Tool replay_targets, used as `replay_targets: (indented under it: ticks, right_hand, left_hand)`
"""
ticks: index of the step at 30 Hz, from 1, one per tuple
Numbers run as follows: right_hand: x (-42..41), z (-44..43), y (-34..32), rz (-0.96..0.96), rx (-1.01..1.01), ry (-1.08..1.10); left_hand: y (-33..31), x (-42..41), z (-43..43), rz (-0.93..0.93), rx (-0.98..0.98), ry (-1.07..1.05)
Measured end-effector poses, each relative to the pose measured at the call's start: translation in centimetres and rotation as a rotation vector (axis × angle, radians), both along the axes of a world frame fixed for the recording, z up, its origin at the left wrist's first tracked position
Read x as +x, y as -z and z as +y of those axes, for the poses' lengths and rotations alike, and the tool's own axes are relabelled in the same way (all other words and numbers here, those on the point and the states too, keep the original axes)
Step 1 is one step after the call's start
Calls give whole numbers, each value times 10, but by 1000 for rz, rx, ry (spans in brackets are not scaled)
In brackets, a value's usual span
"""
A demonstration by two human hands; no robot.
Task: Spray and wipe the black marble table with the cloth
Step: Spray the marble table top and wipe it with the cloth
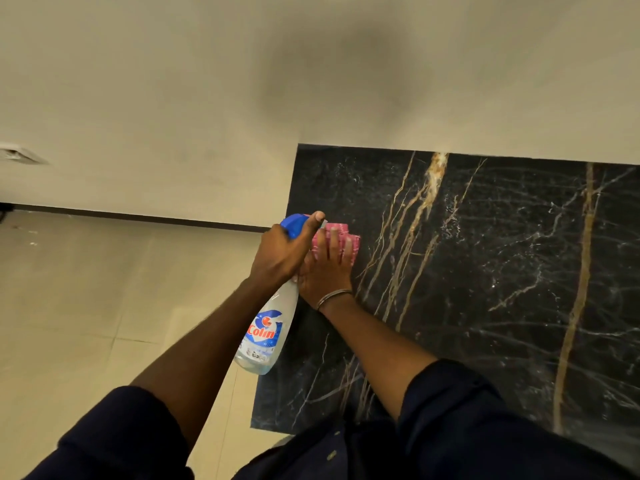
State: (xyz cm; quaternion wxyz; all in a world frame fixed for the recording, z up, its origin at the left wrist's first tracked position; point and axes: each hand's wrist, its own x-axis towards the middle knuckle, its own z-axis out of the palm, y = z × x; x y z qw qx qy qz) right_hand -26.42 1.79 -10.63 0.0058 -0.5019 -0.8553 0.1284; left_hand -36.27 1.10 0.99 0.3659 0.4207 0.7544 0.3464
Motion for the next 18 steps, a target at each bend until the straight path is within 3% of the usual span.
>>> replay_targets:
  ticks: [6, 10, 12, 13, 16, 18]
  right_hand:
    - [32, 11, -4, -36, 57, -172]
    - [105, 12, -6, 36, -36, -30]
    - [142, 12, -20, 324, -217, 71]
    - [152, 12, -35, 590, -368, 167]
    - [177, 11, -68, 1418, -870, 844]
    - [195, 5, -71, 1714, -1100, 1074]
  left_hand:
    - [-11, 1, -12, 59, 6, 12]
    - [-20, 9, -24, 51, 25, 38]
    - [-24, 14, -31, 8, -3, 56]
    - [-25, 15, -34, -24, -30, 73]
    - [-28, 25, -38, -94, -140, 186]
    - [-31, 35, -37, -90, -202, 271]
